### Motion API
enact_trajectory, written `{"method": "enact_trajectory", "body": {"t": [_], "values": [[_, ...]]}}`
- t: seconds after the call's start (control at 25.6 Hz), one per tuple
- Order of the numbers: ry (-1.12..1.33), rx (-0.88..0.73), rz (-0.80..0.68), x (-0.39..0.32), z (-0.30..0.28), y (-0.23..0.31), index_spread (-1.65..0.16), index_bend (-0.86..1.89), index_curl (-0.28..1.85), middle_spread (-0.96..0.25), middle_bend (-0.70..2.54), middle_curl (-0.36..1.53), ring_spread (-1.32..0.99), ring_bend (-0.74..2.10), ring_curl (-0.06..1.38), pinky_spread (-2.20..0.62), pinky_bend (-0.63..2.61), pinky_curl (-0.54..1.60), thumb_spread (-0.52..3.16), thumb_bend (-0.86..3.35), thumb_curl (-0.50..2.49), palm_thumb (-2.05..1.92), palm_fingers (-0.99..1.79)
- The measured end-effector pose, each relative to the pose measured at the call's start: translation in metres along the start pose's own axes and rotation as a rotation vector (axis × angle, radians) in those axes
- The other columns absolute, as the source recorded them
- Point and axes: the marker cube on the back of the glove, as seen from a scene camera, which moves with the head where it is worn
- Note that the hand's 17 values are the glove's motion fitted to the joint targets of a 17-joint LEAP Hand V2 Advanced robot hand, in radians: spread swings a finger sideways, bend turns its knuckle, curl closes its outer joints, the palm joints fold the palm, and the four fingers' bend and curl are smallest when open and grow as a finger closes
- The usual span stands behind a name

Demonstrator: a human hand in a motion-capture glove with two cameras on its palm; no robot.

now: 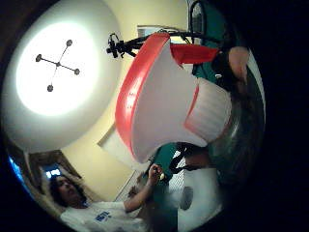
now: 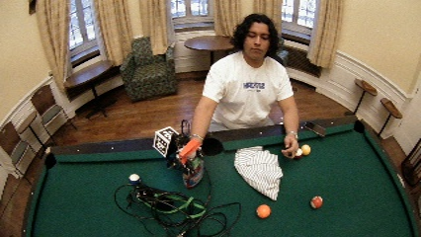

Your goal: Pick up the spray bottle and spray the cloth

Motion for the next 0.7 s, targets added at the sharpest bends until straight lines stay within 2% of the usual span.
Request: {"method": "enact_trajectory", "body": {"t": [0.31, 0.7], "values": [[-0.089, 0.008, -0.003, 0.003, 0.018, -0.007, -0.3, 0.1, 0.24, -0.17, 0.21, 0.4, -0.24, 0.65, 0.39, -0.16, 0.5, 0.39, 0.9, -0.02, 0.45, 0.86, 1.07], [-0.043, -0.046, 0.0, -0.003, 0.034, -0.015, -0.31, 0.07, 0.22, -0.18, 0.18, 0.38, -0.25, 0.64, 0.39, -0.23, 0.58, 0.4, 0.85, -0.02, 0.49, 0.89, 1.15]]}}
